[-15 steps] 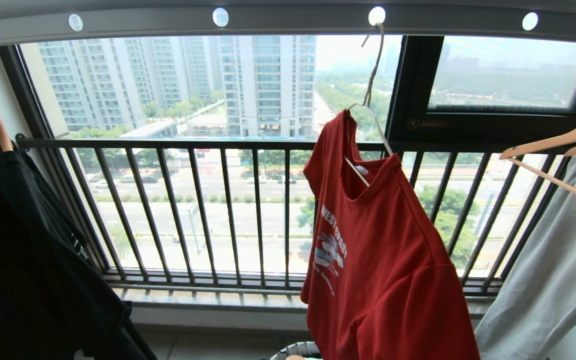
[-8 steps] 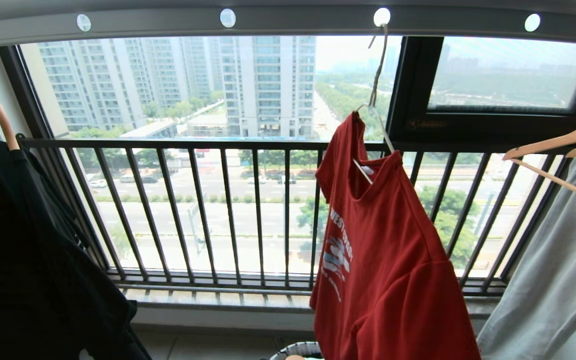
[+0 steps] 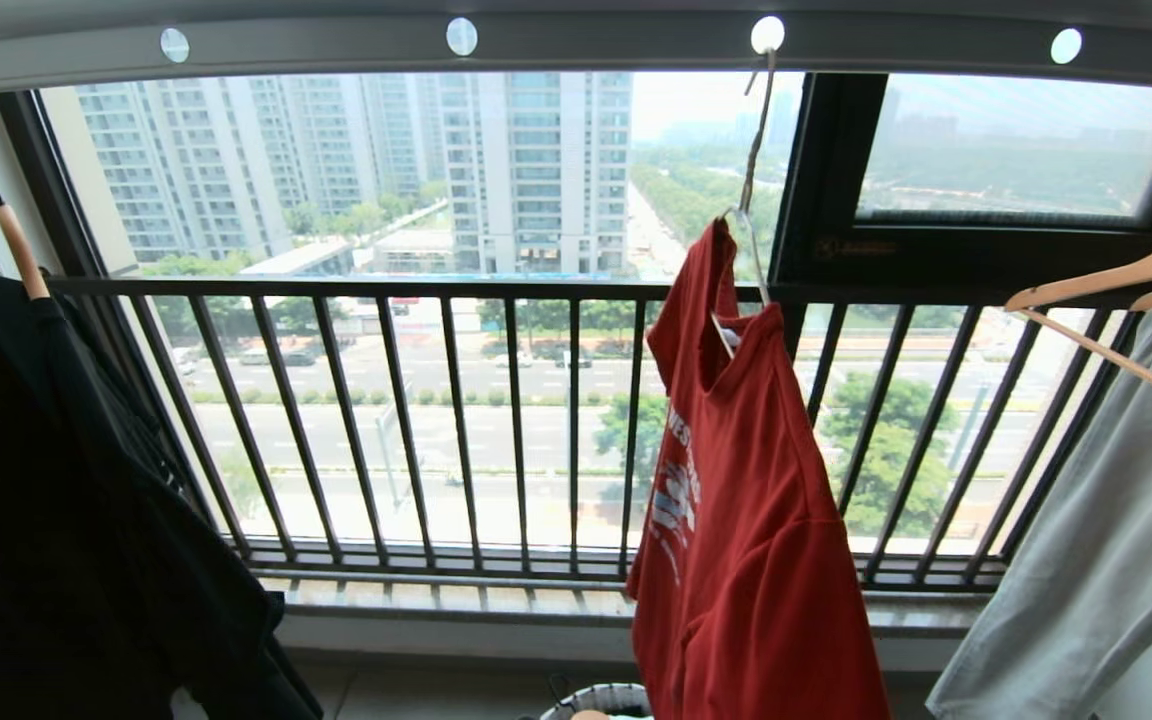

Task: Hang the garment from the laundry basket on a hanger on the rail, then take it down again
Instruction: Take the clothes off the clothes rack

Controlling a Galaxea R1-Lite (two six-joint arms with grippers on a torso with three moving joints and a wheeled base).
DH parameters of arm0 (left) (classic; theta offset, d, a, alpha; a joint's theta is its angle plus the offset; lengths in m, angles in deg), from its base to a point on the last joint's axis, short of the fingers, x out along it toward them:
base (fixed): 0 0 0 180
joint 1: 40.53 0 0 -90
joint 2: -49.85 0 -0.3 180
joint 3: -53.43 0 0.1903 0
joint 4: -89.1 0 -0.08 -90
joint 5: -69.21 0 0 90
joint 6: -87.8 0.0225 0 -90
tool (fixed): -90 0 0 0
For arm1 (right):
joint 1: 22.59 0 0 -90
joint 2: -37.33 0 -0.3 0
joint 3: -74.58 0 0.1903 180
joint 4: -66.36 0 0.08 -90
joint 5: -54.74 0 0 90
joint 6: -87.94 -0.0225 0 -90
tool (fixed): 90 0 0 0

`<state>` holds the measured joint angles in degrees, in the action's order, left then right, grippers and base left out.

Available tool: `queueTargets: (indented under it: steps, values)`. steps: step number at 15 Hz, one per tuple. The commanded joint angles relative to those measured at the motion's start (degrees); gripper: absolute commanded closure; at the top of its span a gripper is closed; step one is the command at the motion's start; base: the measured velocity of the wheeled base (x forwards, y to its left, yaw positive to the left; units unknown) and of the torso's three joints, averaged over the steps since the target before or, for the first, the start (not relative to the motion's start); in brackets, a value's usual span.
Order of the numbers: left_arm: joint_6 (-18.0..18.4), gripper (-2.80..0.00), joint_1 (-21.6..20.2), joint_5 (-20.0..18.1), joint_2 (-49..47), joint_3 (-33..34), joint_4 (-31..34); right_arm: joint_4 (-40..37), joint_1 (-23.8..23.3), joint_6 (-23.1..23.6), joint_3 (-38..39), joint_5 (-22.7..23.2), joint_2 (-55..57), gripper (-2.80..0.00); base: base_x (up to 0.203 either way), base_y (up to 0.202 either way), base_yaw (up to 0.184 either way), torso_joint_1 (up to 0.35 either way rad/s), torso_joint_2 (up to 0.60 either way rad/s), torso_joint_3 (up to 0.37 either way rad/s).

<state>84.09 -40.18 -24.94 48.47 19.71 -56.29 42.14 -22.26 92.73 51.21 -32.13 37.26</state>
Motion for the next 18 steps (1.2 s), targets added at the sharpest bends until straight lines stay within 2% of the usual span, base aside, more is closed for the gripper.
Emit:
queueTargets:
  steps: [1, 2, 3, 7, 18]
  values:
    - [4.5, 0.0, 0.0, 4.5, 1.3, 9.1, -8.7, 0.0, 0.0, 0.0, 0.0, 0.0, 0.1, 0.0, 0.0, 0.0, 0.0, 0.0, 0.0, 0.0]
    - [5.6, 0.0, 0.0, 5.2, 1.3, 10.5, -11.6, 0.0, 0.0, 0.0, 0.0, 0.0, 0.1, 0.0, 0.0, 0.0, 0.0, 0.0, 0.0, 0.0]
    - [5.9, 0.0, 0.0, 5.4, 1.3, 10.4, -11.3, 0.0, 0.0, 0.0, 0.0, 0.0, 0.1, 0.0, 0.0, 0.0, 0.0, 0.0, 0.0, 0.0]
    - [-0.5, 0.0, 0.0, 6.0, 1.4, 10.4, -11.3, 0.0, 0.0, 0.0, 0.0, 0.0, 0.1, 0.0, 0.0, 0.0, 0.0, 0.0, 0.0, 0.0]
    - [-0.5, 0.0, 0.0, 6.2, 1.3, 10.4, -11.4, 0.0, 0.0, 0.0, 0.0, 0.0, 0.1, 0.0, 0.0, 0.0, 0.0, 0.0, 0.0, 0.0]
